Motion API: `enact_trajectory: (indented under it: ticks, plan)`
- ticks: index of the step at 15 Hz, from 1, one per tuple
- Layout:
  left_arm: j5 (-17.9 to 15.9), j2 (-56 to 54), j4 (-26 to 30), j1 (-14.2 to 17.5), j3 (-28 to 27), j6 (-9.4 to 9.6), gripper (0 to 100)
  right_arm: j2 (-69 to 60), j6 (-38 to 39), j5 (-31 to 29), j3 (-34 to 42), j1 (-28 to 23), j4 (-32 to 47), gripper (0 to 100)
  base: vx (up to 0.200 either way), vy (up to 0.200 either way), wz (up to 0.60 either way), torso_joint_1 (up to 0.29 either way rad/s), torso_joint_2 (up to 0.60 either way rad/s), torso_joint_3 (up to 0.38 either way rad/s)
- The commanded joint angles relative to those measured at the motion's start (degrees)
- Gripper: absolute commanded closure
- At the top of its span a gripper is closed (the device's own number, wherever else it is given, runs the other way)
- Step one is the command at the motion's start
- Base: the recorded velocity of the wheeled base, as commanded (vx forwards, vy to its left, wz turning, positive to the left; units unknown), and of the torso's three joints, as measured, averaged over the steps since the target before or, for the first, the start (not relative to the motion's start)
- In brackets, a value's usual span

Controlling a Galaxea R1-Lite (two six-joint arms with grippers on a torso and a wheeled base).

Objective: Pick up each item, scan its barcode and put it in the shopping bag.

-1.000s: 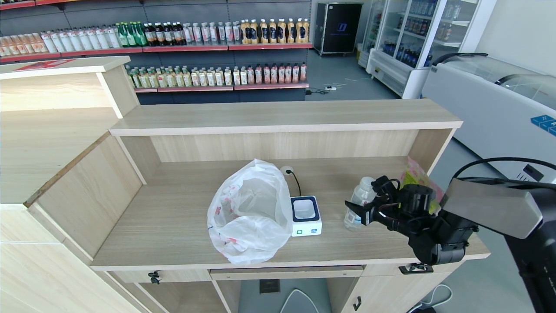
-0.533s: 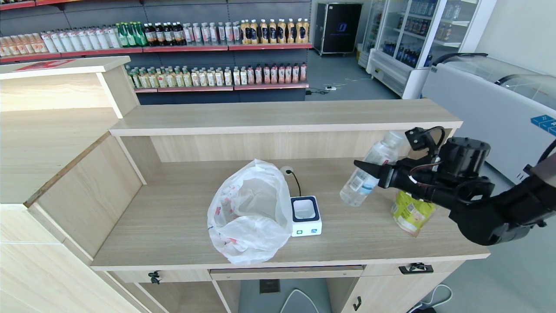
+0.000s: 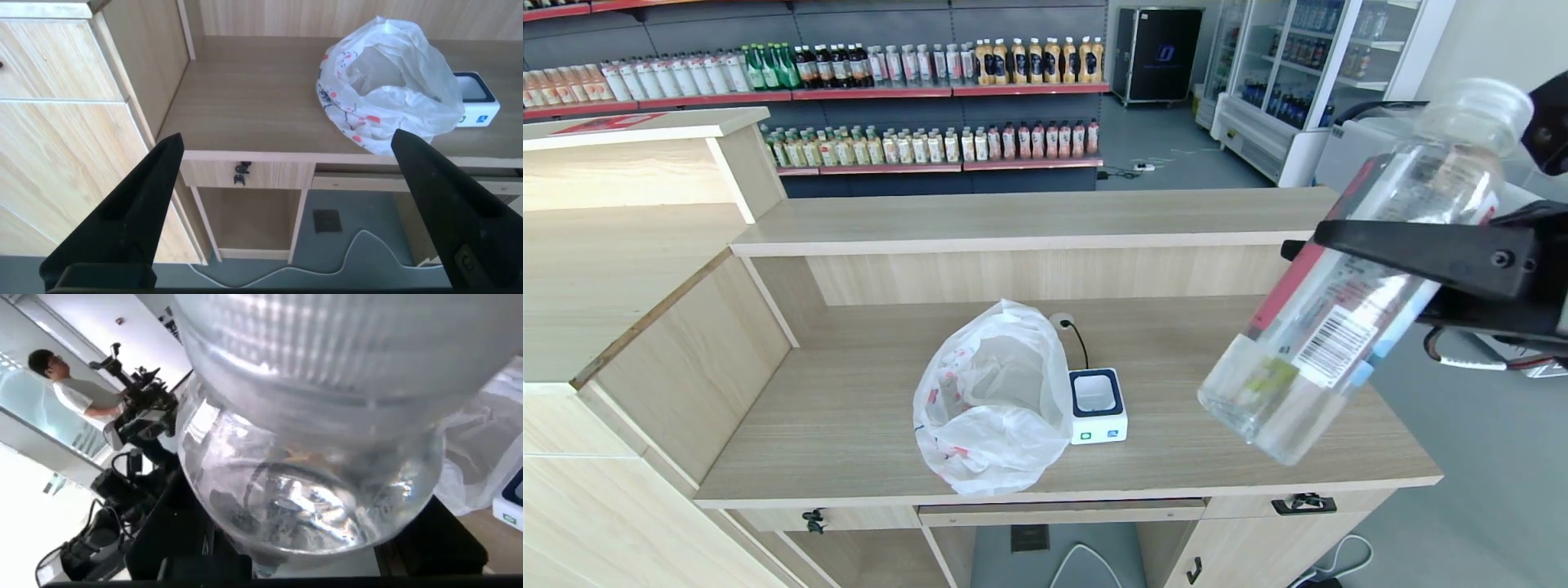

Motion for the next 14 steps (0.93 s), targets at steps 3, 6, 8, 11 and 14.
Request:
enact_trajectory:
  ticks: [3,6,8,11,14]
  plan:
    - [0.0,0.0,0.0,0.0,0.0,0.01,0,-12.1,0.8,0.3,0.6,4.3,6.8,100,0.0,0.0,0.0,0.0,0.0,0.0]
    - [0.0,0.0,0.0,0.0,0.0,-0.08,0,-14.7,1.2,0.2,0.7,4.3,10.3,100,0.0,0.0,0.0,0.0,0.0,0.0]
    - [0.0,0.0,0.0,0.0,0.0,0.01,0,-16.4,2.4,0.6,0.5,5.7,12.1,100,0.0,0.0,0.0,0.0,0.0,0.0]
    - [0.0,0.0,0.0,0.0,0.0,0.01,0,-15.7,2.3,0.4,-0.6,6.6,12.0,100,0.0,0.0,0.0,0.0,0.0,0.0]
    - [0.1,0.0,0.0,0.0,0.0,0.01,0,-15.7,2.3,0.4,-1.2,6.5,12.1,100,0.0,0.0,0.0,0.0,0.0,0.0]
